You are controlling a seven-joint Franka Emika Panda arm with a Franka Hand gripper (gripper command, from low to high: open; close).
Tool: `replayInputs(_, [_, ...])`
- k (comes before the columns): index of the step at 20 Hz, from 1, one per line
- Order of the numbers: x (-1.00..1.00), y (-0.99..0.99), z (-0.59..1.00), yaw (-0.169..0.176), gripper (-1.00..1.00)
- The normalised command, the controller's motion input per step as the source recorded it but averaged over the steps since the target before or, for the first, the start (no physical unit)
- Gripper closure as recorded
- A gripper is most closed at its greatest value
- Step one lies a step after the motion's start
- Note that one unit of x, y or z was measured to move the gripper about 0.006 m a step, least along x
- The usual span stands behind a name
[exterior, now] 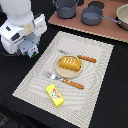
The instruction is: Place the bread, butter, and milk from the table onto the serving area.
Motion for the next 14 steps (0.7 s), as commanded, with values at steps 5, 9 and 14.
replayInputs(5, [-0.18, 0.10, -0.04, 0.000, 1.00])
replayInputs(9, [0.38, 0.35, 0.85, -0.029, 1.00])
replayInputs(14, [0.84, 0.55, 0.94, -0.006, 1.00])
